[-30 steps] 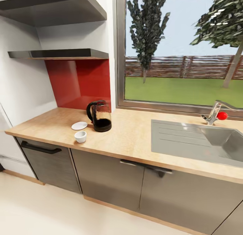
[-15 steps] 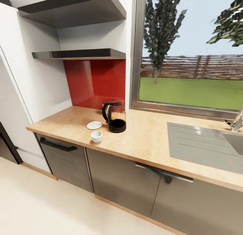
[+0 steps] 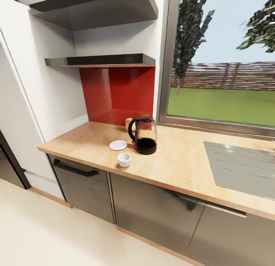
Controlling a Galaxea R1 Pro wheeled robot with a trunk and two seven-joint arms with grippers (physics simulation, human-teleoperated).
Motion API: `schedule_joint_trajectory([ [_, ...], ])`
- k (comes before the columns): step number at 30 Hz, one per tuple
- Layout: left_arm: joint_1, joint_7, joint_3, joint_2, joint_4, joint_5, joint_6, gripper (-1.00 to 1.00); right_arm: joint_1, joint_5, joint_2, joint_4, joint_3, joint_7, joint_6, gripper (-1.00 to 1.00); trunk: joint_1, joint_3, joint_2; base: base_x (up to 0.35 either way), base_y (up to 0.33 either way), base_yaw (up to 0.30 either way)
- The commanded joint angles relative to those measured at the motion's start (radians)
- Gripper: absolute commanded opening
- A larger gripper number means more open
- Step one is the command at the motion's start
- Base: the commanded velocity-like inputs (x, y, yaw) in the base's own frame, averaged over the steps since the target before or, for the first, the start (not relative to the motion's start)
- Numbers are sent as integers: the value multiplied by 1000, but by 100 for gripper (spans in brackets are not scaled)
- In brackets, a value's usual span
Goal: Set up a coffee station on the kitchen countertop: keep the coffee maker on the countertop, move the bottle of coffee from the kitchen shelf to the counter next to the coffee maker, place a paper coffee filter on top of the coffee maker, put the saucer next to the coffee maker with the coffee cup on the saucer, and place the electric kettle next to the coffee maker.
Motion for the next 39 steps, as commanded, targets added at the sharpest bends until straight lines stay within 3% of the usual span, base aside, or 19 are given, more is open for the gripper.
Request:
schedule_joint_trajectory([
  [1,-1,-1,-8,0,1,6,-6,100,-1,10,0,3,-2,1,-4,100,0,-1,-1,21,306,0],
  [17,-1,-1,-8,0,1,6,-6,100,-1,10,0,11,1,1,-4,100,0,-1,-1,34,309,0],
  [39,-1,-1,-7,2,0,6,-6,100,-1,10,0,11,1,1,-4,100,0,-1,-1,223,272,0],
])
